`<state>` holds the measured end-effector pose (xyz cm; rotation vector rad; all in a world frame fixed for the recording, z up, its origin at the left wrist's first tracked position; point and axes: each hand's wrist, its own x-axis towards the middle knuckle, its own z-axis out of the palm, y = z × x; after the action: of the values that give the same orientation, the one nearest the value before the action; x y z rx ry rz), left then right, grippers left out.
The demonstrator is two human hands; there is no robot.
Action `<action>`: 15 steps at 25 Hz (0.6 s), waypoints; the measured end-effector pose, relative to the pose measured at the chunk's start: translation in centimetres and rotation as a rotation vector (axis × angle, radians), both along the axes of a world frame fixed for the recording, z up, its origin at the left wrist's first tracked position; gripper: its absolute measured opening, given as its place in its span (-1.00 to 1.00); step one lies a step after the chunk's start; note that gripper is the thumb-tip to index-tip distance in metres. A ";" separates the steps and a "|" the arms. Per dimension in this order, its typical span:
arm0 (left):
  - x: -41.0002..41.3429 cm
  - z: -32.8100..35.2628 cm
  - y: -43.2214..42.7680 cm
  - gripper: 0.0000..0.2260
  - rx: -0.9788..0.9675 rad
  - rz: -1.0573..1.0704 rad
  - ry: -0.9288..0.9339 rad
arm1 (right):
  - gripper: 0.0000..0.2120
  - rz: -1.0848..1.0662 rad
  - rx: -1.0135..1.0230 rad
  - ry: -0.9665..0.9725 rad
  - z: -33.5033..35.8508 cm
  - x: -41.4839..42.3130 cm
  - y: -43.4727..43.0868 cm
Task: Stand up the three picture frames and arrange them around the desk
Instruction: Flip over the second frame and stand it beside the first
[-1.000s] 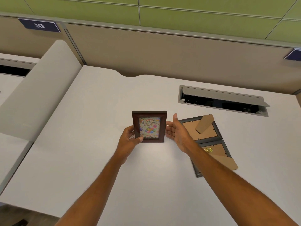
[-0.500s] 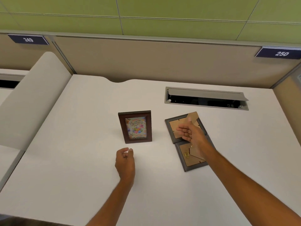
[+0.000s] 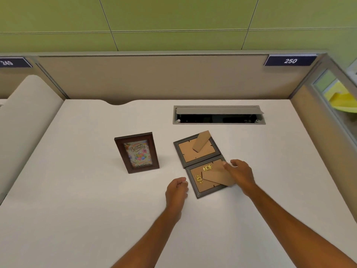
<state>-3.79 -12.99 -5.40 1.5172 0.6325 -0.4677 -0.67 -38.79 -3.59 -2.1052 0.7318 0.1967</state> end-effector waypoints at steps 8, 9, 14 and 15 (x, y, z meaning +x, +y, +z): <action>0.0 0.8 -3.5 -0.79 0.016 0.058 0.082 | -0.71 0.098 -0.044 0.007 -0.5 -0.9 -0.1; 0.0 0.8 -3.6 -0.83 0.005 0.080 0.097 | -0.75 0.094 -0.036 0.015 -0.4 -0.8 0.0; 0.0 1.3 -3.4 -0.90 -0.026 0.167 0.175 | -0.71 0.047 0.006 0.026 -0.2 -0.8 0.0; -0.1 1.2 -3.3 -0.85 -0.038 0.179 0.178 | -0.70 0.042 0.011 0.021 -0.3 -0.8 -0.2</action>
<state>-3.90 -16.24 -4.20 1.3775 0.8860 -0.4778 -1.51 -38.96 -3.88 -2.1118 0.6978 0.2463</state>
